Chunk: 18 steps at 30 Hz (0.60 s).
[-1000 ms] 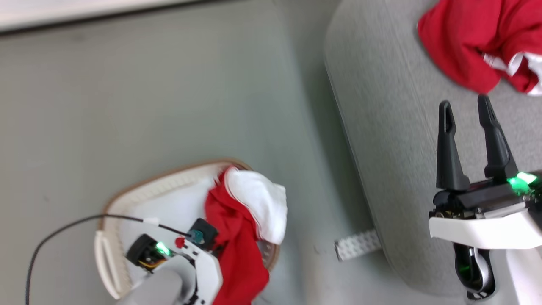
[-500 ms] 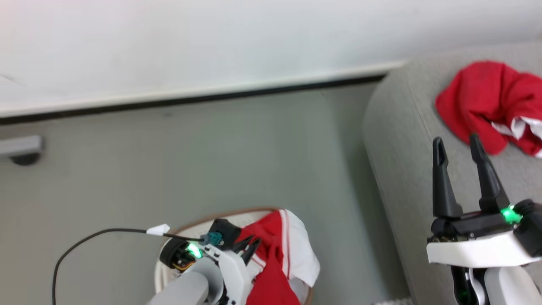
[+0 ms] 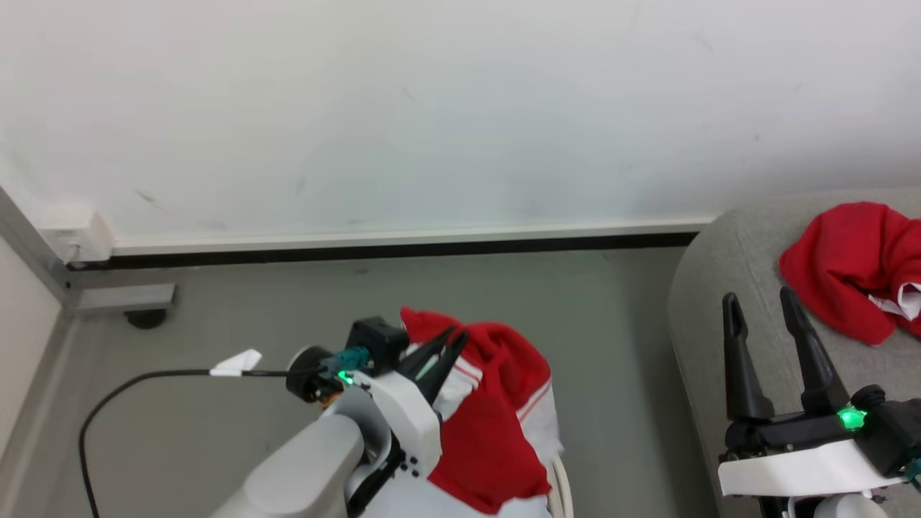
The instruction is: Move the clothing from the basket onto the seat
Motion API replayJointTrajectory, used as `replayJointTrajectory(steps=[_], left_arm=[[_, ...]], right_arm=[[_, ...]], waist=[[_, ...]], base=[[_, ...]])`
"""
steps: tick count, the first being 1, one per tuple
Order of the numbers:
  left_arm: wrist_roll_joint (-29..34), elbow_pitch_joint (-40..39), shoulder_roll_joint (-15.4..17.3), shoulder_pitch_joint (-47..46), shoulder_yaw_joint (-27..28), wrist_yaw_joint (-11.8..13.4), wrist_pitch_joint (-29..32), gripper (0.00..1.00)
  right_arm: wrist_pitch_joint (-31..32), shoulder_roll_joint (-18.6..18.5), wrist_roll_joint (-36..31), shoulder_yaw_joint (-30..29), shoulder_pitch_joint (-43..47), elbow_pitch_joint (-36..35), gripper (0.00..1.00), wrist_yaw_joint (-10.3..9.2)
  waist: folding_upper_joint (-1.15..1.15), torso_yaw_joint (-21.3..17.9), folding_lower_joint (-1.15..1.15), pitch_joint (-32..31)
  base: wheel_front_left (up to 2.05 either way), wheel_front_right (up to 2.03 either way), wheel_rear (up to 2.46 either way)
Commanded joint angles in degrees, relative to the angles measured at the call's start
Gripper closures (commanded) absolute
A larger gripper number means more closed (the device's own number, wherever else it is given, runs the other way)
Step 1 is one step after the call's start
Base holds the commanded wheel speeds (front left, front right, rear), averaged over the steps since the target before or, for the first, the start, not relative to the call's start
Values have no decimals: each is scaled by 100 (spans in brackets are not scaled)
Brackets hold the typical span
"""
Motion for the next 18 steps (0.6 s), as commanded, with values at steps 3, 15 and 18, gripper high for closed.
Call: replayJointTrajectory(steps=[3, 15, 18], left_arm=[[83, -438, 164, -25, 206, 104, -12, 100], [-180, -2027, 594, -325, 784, 599, 203, 100], [-223, -2385, 703, -346, 868, 710, 325, 100]], right_arm=[[4, -9, 18, 79, 100, 39, 0, -13], [5, -8, 117, 583, 198, 232, 0, -13], [4, -8, 139, 764, 196, 283, 0, -13]], waist=[[0, 109, 1, -143], [0, 219, 1, -311], [0, 247, 1, -317]], base=[[0, 0, 0], [0, 0, 0], [0, 0, 0]])
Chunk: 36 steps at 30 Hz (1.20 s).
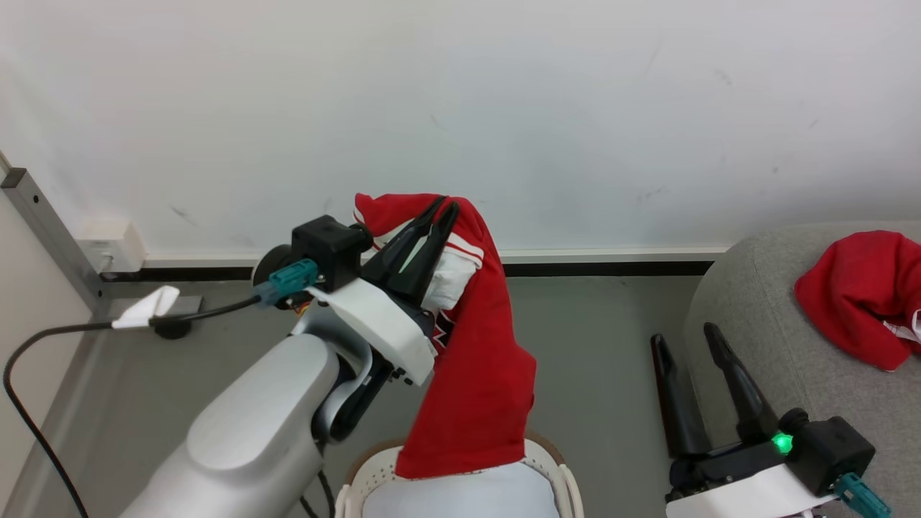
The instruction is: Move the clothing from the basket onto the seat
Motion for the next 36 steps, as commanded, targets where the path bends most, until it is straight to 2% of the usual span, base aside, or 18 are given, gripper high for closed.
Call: replayJointTrajectory(steps=[1, 7, 15, 23, 36], left_arm=[[-61, -118, 80, -19, 21, 45, 52, 100], [-104, -610, 206, 149, 15, 199, 218, 100], [-105, -918, 195, 364, -119, 257, 253, 100], [-69, -934, 52, 526, -392, 170, 273, 100], [61, -774, -326, 624, -975, -79, 380, 100]], right_arm=[[4, -9, 36, 83, 47, 13, 0, -13], [5, -10, 76, 350, 12, 62, 0, -13], [4, -11, 82, 666, -130, 284, 0, -13], [5, -138, 162, 1281, -484, 848, 0, -13], [4, -474, 822, 2394, -1306, 1990, 0, -13]], waist=[[0, 12, 1, 2], [0, 40, 1, 45], [0, 121, 1, 89], [0, 376, 1, 88], [0, 1022, 1, -25]], base=[[0, 0, 0], [0, 0, 0], [0, 0, 0], [0, 0, 0], [0, 0, 0]])
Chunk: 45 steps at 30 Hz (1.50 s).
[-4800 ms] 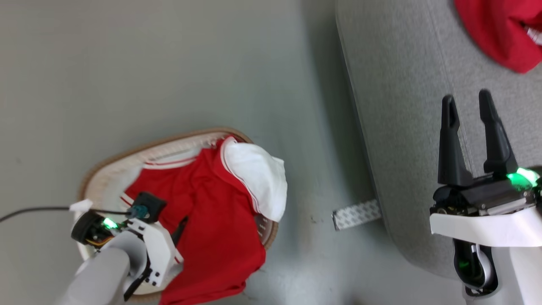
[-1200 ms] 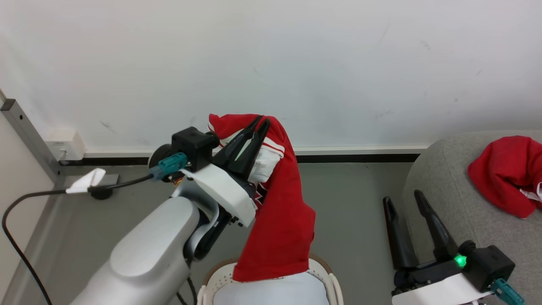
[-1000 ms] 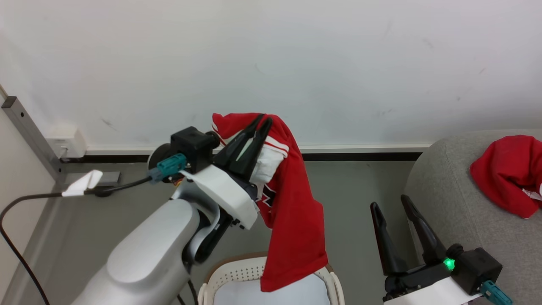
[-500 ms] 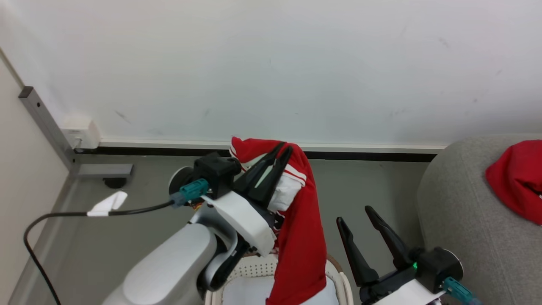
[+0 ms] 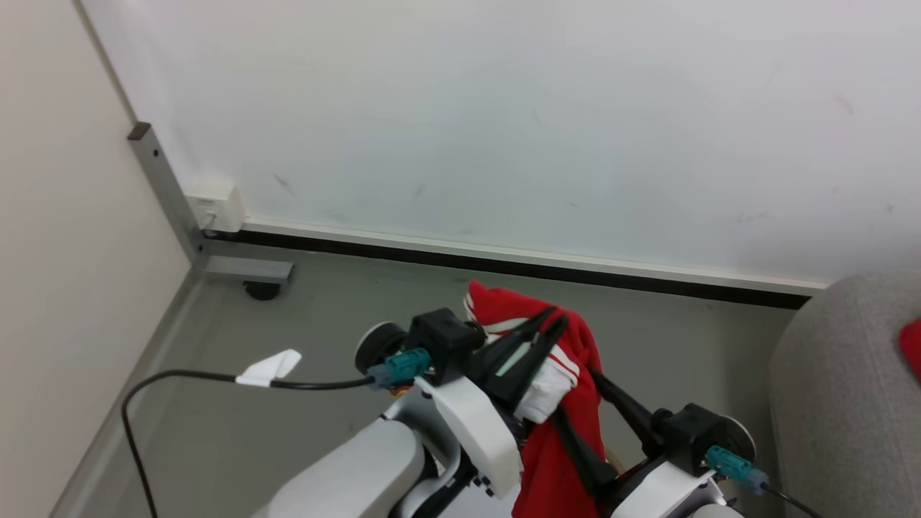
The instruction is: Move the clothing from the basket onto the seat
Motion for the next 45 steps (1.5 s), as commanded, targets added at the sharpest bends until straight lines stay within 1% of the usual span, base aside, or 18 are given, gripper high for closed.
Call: replayJointTrajectory(steps=[1, 6, 8, 9, 14, 15, 16, 22, 29, 34, 37, 38, 39, 40, 41, 45], left_arm=[[36, 9, -47, 69, -51, -37, 17, 100], [98, -15, -154, 46, -241, -125, 80, 100], [98, -23, -170, 38, -270, -131, 86, 100], [103, -45, -203, 13, -309, -156, 93, 100], [105, -73, -217, -28, -336, -166, 85, 100], [93, -57, -195, -29, -330, -149, 83, 100], [83, -49, -184, -28, -324, -144, 77, 100], [33, 0, -123, -28, -280, -115, 49, 100], [-16, 29, -52, -19, -229, -62, 2, 100], [-38, 49, -6, 19, -215, -32, -8, 100], [-12, 30, -1, 57, -306, -78, 30, 100], [-14, 25, -5, 70, -321, -94, 34, 96], [-30, 16, -11, 85, -326, -101, 27, 65], [-48, 3, -18, 96, -325, -103, 7, 25], [-66, -6, -21, 111, -326, -113, -3, 0], [-118, -31, -4, 169, -336, -121, -58, 0]], right_arm=[[5, -48, 142, 185, -137, 172, 0, -13], [6, -74, 583, 737, -438, 736, 0, -13], [5, -60, 643, 827, -497, 848, 0, -13], [5, -29, 770, 968, -622, 1072, 0, -13], [5, 68, 922, 1075, -797, 1378, 0, -13], [5, 103, 964, 1069, -860, 1469, 72, -13], [5, 112, 980, 1054, -881, 1491, 100, -13], [5, 157, 948, 1004, -850, 1507, 100, -13], [5, 167, 855, 879, -730, 1374, 100, -13], [5, 149, 772, 658, -673, 1221, 100, -13], [4, 118, 697, 428, -603, 1100, 100, -13], [4, 96, 659, 333, -584, 1050, 100, -13], [4, 79, 612, 244, -574, 997, 100, -13], [4, 63, 566, 151, -558, 952, 100, -13], [4, 50, 517, 68, -534, 903, 100, -13], [4, -7, 348, -214, -478, 719, 100, -13]], waist=[[0, 128, 0, -31], [0, 330, 0, -31], [0, 360, 0, -30], [0, 418, 0, -20], [0, 505, 0, -4], [0, 533, 0, 2], [0, 543, 0, 5], [0, 541, 0, 14], [0, 431, 0, 21], [0, 336, 0, 29], [0, 271, 0, 37], [0, 242, 0, 38], [0, 208, 0, 40], [0, 173, 0, 43], [0, 130, 0, 46], [0, -104, 0, 60]], base=[[0, 0, 0], [0, 0, 0], [0, 0, 0], [0, 0, 0], [0, 0, 0], [0, 0, 0], [0, 0, 0], [0, 0, 0], [0, 0, 0], [0, 0, 0], [0, 0, 0], [0, 0, 0], [0, 0, 0], [0, 0, 0], [0, 0, 0], [0, 0, 0]])
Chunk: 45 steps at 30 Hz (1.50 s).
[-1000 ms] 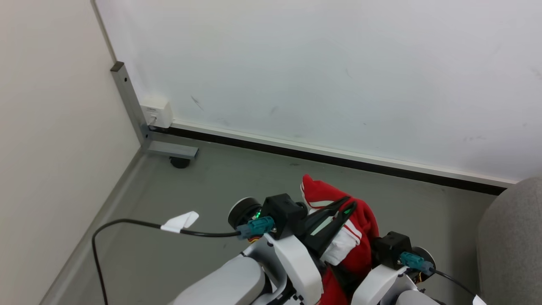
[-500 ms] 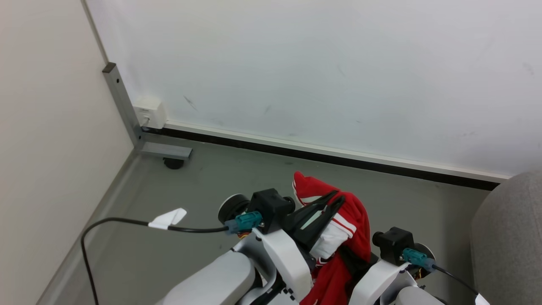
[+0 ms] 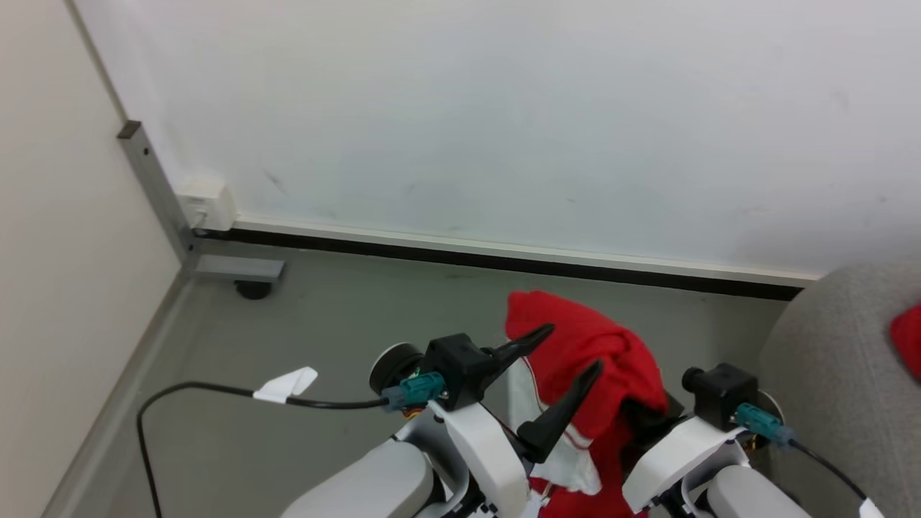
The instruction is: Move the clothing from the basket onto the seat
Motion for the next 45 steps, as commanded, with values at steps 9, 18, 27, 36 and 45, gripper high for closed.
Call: replayJointTrajectory(steps=[9, 18, 27, 36, 45], left_arm=[[-86, -8, 114, 206, 25, 3, -256, 0], [33, 108, 143, 292, 26, -14, -491, 0], [259, 204, 159, 316, 59, 22, -627, 0], [376, 370, 86, 368, 104, -7, -679, 0], [484, 420, 27, 404, 158, -79, -689, 0]], right_arm=[[-1, -264, -401, -782, 172, -563, 100, -13], [-1, -504, -758, -1525, 452, -1265, 100, -13], [-1, -508, -963, -1937, 801, -1847, 100, -13], [-1, -428, -1016, -2229, 1204, -2217, 100, -13], [-1, -419, -1039, -2368, 1254, -2348, 100, -13]], waist=[[0, -839, 0, 118], [0, -1748, 0, 250], [0, -2617, 0, 417], [0, -3007, 0, 488], [0, -3017, 0, 560]], base=[[0, 0, 0], [0, 0, 0], [0, 0, 0], [0, 0, 0], [0, 0, 0]])
